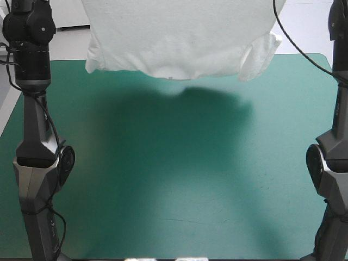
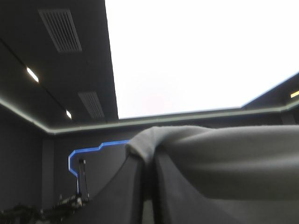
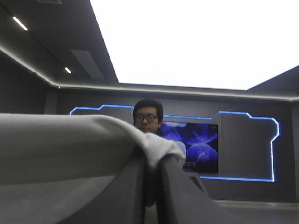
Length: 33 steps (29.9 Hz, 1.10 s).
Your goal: Fold the cloth
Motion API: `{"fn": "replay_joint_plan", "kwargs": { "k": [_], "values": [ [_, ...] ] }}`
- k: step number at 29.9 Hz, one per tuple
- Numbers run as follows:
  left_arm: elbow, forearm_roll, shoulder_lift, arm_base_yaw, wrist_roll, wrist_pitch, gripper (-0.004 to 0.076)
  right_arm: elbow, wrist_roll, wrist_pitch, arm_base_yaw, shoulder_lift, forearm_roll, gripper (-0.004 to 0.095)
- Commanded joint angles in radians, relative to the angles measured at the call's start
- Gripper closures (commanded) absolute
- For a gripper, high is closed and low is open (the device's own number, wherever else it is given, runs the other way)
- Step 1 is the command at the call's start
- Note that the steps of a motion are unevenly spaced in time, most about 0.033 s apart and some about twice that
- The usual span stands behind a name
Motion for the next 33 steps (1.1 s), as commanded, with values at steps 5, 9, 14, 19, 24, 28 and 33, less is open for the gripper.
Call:
{"fn": "replay_joint_plan", "kwargs": {
  "k": [5, 9, 14, 19, 24, 28, 33],
  "values": [
    [0.107, -0.044, -0.020, 0.018, -0.011, 0.208, 0.0733, -0.026, -0.068, 0.319, -0.010, 0.054, 0.071, 0.0925],
    [0.203, -0.065, -0.018, 0.021, -0.015, 0.414, 0.0733, 0.031, -0.198, 0.449, -0.010, 0.081, 0.151, 0.0925],
    [0.306, -0.091, -0.020, 0.021, -0.021, 0.564, 0.0733, 0.178, -0.369, 0.549, -0.010, 0.069, 0.261, 0.0925],
    [0.378, -0.114, -0.044, 0.021, -0.029, 0.715, 0.0733, 0.288, -0.378, 0.653, -0.010, 0.032, 0.267, 0.0925],
    [0.544, -0.114, -0.115, 0.021, -0.035, 0.804, 0.0733, 0.435, -0.392, 0.716, -0.012, -0.017, 0.277, 0.0925],
    [0.752, -0.099, -0.217, 0.021, -0.055, 0.878, 0.0733, 0.584, -0.401, 0.785, -0.012, -0.066, 0.318, 0.0925],
    [0.965, -0.079, -0.337, 0.021, -0.082, 0.900, 0.0733, 0.785, -0.400, 0.862, -0.012, -0.139, 0.340, 0.0925]
  ]
}}
